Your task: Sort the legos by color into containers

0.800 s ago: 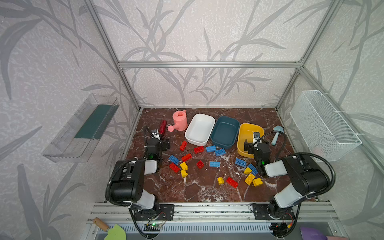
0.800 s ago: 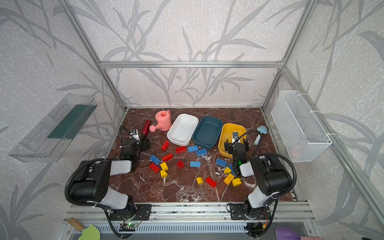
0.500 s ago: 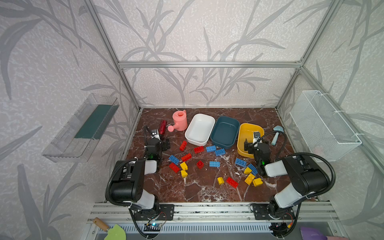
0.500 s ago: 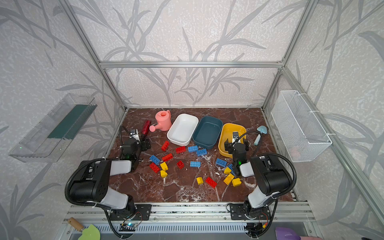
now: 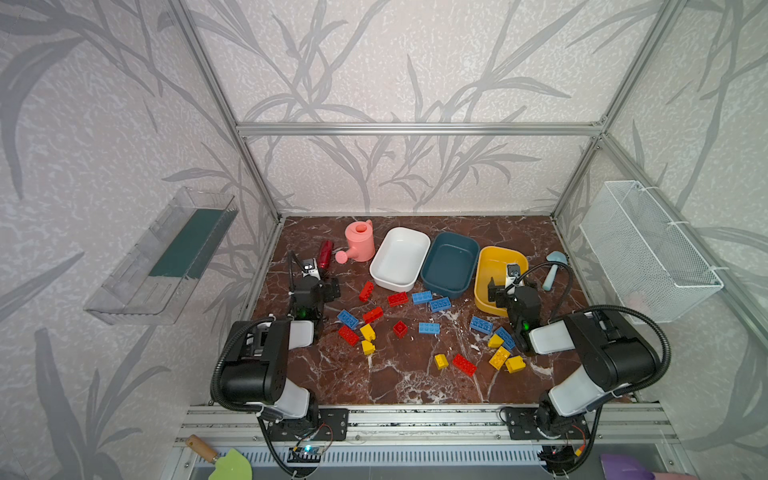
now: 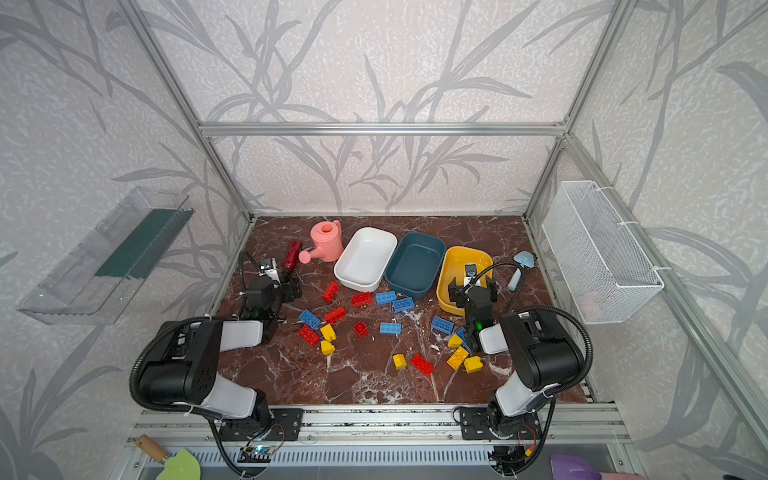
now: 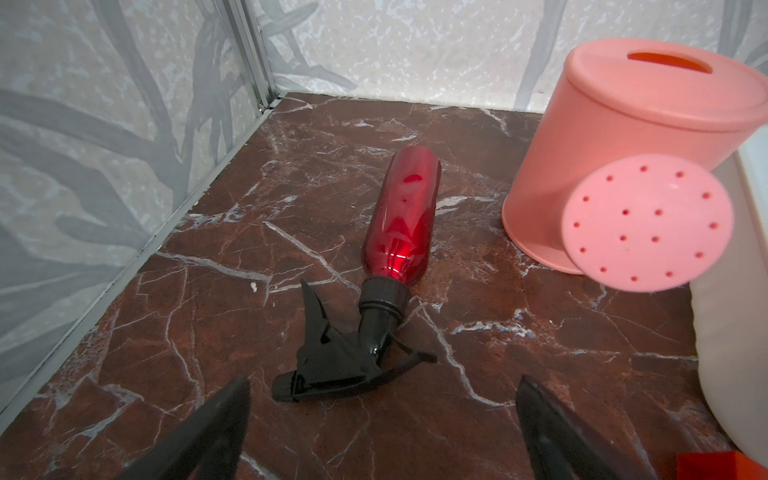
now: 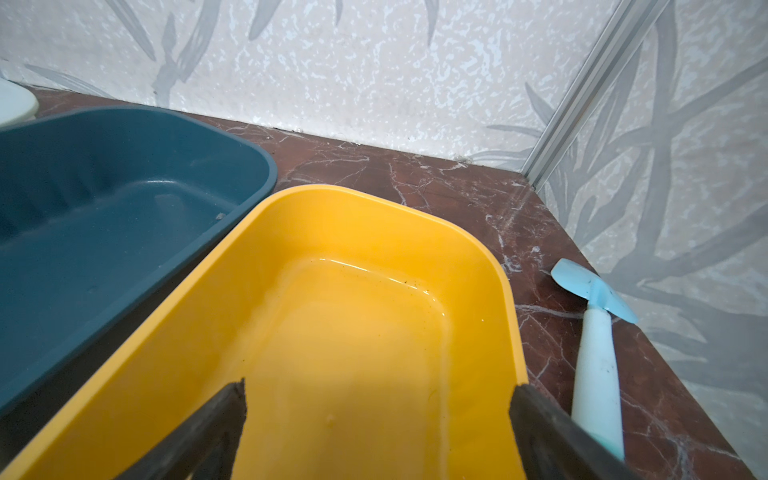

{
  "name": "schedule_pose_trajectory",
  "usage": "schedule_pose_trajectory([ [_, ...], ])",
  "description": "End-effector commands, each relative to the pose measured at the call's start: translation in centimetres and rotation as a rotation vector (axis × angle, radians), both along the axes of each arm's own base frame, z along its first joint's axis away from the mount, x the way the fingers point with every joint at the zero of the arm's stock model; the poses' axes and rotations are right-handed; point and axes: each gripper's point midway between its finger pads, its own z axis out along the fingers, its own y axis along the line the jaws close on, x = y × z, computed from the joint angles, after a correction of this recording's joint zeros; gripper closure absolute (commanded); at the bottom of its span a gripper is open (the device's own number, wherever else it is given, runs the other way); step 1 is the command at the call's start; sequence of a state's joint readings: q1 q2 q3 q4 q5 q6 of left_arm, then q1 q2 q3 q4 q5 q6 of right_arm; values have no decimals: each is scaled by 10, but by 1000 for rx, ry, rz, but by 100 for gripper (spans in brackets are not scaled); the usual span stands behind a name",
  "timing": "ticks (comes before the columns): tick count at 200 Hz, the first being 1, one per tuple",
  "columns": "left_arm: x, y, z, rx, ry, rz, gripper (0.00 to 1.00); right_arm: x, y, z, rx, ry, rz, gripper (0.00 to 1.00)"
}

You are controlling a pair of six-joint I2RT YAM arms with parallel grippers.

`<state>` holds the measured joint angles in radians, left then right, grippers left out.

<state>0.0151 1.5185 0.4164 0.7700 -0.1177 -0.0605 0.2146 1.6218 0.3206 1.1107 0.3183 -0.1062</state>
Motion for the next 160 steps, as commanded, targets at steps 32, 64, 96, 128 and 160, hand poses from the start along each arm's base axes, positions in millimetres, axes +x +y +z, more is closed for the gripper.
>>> schedule_pose_trajectory([
  [32,2,0,2,12,-1,-10,1,-1,-2,9,-6,-40,-16,1],
  [64,2,-1,2,12,-1,-12,1,-1,-2,9,-6,-40,-16,1],
  [96,3,-1,2,11,1,-13,1,0,-2,10,-5,-41,-16,1],
  [128,2,0,2,12,-3,-10,1,-1,-2,10,-5,-42,-16,1],
  [160,1,0,2,12,0,-11,1,0,-2,9,-5,-39,-15,1],
])
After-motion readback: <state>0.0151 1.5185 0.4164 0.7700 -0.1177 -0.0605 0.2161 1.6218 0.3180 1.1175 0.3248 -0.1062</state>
